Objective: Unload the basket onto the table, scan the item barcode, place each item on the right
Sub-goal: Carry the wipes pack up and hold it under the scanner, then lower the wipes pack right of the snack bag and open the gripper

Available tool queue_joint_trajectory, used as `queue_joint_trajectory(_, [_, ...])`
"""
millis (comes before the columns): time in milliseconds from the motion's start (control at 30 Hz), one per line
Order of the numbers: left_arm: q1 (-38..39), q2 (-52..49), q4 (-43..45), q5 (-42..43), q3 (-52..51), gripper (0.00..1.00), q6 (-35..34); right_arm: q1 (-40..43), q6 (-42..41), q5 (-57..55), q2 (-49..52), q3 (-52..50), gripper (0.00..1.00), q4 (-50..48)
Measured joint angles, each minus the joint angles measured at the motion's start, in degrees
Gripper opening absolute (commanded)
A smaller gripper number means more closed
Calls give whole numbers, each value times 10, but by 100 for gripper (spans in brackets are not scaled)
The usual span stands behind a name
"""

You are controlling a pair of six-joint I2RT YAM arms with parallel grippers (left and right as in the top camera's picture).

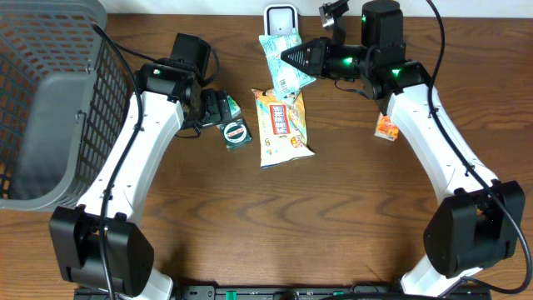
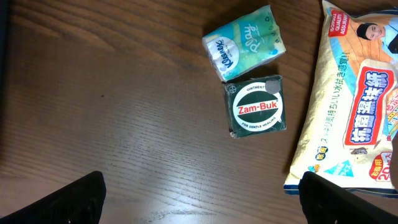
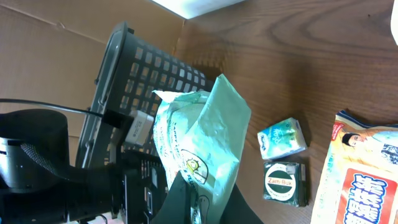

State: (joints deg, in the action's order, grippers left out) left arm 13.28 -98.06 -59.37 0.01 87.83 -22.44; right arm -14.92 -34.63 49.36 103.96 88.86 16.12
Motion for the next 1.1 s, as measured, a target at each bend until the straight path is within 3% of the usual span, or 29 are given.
queue_joint_trajectory(367, [0, 0, 0, 0, 0, 98, 0, -5, 59, -91, 0, 0, 1, 87])
queue_joint_trajectory(600, [0, 0, 0, 0, 0, 97, 0, -30, 156, -381, 0, 0, 1, 243])
queue_joint_trajectory(800, [0, 0, 0, 0, 0, 98, 0, -59, 207, -668, 0, -1, 1, 315])
queue_joint_trajectory(933, [0, 0, 0, 0, 0, 98, 0, -60, 219, -777, 0, -1, 1, 328])
queue_joint_trajectory(1100, [0, 0, 0, 0, 0, 98, 0, -59, 223, -836, 14, -1, 1, 325])
